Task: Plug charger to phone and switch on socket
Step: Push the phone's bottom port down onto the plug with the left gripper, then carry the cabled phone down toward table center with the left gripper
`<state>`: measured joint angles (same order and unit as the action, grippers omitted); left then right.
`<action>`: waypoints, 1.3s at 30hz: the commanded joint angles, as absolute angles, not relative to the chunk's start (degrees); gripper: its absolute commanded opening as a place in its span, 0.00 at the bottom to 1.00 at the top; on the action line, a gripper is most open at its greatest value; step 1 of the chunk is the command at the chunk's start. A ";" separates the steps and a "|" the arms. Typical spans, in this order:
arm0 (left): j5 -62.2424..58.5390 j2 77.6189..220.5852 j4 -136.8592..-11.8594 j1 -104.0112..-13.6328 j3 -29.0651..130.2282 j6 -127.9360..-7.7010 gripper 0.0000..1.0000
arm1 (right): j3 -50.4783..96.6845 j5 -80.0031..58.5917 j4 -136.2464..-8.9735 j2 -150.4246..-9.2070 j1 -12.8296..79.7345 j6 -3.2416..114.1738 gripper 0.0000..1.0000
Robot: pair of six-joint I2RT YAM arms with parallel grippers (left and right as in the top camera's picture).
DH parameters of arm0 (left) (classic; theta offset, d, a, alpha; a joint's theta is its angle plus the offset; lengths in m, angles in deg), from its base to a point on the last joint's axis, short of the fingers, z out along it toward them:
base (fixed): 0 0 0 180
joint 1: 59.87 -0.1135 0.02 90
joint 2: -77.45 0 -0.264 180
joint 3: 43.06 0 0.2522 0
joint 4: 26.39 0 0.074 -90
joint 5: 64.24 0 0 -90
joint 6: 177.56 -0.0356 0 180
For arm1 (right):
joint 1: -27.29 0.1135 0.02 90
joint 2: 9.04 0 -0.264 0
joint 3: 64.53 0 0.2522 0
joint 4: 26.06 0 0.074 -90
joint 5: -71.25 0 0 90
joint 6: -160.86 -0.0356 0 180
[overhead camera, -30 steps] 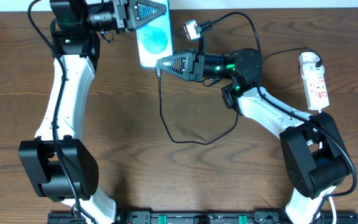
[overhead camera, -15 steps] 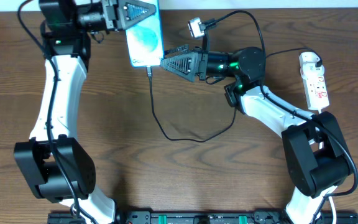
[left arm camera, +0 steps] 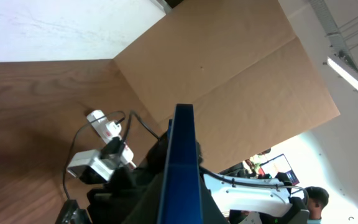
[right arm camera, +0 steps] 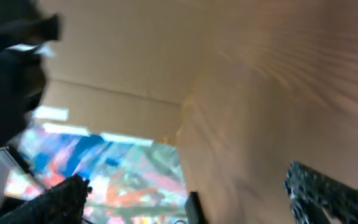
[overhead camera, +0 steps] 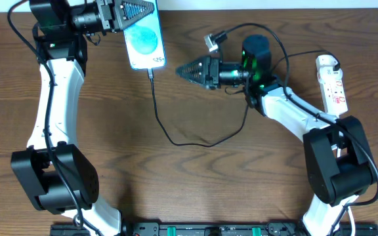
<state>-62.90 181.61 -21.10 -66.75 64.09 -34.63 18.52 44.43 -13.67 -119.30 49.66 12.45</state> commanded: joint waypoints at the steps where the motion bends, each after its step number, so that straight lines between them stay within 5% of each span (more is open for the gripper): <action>1: -64.25 181.20 -20.80 -66.81 64.55 -33.71 0.08 | 18.96 42.64 -20.51 -119.63 47.04 22.64 0.99; 8: -64.25 181.20 -20.82 -66.50 64.55 -33.73 0.07 | 18.96 37.54 -37.06 -119.52 42.05 29.87 0.99; 22: -61.41 181.24 -20.80 -63.07 60.70 -36.57 0.07 | 18.98 5.41 -66.41 -115.13 36.61 37.11 0.99; 39: -55.38 186.55 -20.78 -58.40 51.96 -38.45 0.07 | 18.96 -3.22 -73.43 -105.20 36.59 36.82 0.99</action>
